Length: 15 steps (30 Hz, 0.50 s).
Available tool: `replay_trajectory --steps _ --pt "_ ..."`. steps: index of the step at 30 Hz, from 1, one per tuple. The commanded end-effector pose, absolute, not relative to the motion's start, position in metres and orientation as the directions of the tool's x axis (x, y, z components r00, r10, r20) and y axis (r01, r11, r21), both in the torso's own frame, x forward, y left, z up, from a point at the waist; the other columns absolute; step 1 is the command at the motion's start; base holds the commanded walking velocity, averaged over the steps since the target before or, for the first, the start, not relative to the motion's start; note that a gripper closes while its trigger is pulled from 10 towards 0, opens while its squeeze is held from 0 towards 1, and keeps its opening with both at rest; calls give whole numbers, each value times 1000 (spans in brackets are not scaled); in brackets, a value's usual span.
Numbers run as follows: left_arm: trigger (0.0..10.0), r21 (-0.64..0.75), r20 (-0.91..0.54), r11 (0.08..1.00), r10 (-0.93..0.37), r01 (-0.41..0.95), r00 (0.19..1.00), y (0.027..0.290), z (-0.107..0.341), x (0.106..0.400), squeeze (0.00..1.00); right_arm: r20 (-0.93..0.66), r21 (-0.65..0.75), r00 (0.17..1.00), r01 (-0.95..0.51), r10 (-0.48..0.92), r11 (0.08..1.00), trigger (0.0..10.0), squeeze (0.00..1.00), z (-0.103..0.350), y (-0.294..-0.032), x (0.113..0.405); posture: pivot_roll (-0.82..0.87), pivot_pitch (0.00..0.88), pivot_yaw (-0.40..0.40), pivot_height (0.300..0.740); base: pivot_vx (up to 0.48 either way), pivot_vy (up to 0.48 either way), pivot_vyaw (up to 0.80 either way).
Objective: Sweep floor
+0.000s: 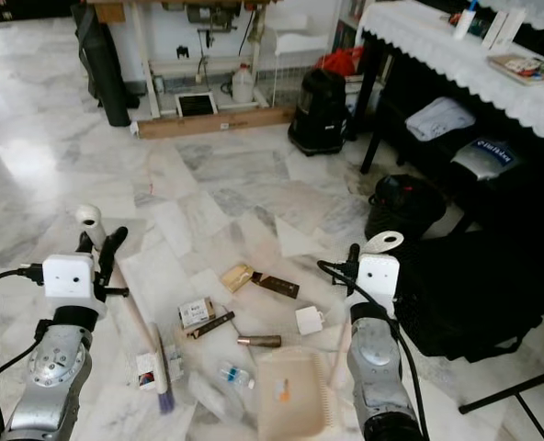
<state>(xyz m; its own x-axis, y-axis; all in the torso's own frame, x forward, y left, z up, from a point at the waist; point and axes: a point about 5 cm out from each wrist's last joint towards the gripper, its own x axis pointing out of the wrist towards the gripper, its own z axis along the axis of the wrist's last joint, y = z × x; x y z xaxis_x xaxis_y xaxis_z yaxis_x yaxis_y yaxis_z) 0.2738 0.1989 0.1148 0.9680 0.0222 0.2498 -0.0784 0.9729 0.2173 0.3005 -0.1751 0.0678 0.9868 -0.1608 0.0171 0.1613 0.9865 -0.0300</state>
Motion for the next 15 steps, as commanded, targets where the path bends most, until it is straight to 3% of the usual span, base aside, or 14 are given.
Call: replay_trajectory --steps 1,15 --pt "10000 252 272 967 -39 -32 961 193 122 272 0 36 -44 984 179 -177 983 10000 0 70 -182 300 78 50 -46 740 0 0 0" --pt "10000 259 226 965 -103 42 969 188 113 270 0 -5 -80 984 177 -178 981 10000 0 56 -183 292 76 48 -39 740 0 0 0"
